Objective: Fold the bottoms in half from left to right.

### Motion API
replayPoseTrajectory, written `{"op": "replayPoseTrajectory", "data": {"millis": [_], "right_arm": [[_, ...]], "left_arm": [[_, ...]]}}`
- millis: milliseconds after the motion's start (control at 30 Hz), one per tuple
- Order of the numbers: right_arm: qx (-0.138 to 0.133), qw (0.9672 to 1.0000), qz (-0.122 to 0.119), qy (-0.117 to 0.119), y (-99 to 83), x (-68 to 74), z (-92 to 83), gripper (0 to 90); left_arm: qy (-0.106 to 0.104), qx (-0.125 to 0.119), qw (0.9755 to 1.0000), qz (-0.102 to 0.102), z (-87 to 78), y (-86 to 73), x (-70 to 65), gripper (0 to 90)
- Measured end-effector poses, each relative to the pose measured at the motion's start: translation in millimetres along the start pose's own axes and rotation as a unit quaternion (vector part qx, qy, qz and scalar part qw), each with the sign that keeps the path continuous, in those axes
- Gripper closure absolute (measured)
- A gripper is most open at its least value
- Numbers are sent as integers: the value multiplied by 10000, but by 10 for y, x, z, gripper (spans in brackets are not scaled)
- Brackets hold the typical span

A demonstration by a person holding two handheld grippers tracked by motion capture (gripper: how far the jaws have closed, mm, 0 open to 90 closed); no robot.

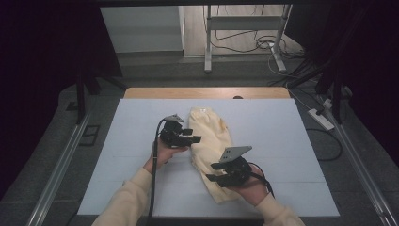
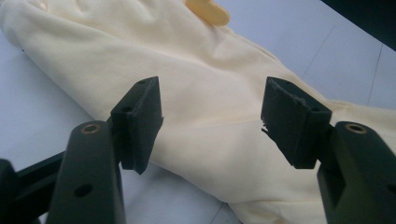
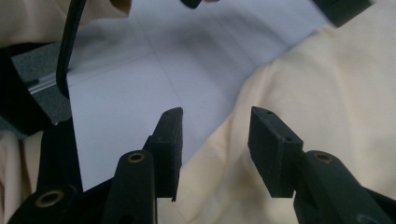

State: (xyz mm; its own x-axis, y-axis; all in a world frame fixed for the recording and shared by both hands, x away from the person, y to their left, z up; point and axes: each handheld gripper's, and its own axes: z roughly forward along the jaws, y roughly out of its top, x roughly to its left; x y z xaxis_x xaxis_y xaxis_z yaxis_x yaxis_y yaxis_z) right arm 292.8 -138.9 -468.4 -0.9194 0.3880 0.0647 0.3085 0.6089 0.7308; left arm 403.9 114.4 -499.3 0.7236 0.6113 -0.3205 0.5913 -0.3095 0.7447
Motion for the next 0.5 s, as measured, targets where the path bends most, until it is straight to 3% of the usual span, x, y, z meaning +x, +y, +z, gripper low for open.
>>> {"op": "replayPoseTrajectory", "data": {"millis": [100, 200, 300, 500], "right_arm": [[117, 9999, -51, 28, -14, 39, 69, 550], [291, 9995, -78, -89, -35, 41, 119, 550], [455, 9987, -80, -227, -77, 8, 153, 550], [625, 9976, 11, -283, -151, -88, 193, 550]], "left_arm": [[1, -1, 10000, 5, -6, 0, 0, 374], [4, 1, 10000, 3, -5, -1, 1, 372], [5, -15, 10000, -11, -3, -2, 1, 373], [-3, 11, 10000, -11, -2, -5, 4, 368]]}}
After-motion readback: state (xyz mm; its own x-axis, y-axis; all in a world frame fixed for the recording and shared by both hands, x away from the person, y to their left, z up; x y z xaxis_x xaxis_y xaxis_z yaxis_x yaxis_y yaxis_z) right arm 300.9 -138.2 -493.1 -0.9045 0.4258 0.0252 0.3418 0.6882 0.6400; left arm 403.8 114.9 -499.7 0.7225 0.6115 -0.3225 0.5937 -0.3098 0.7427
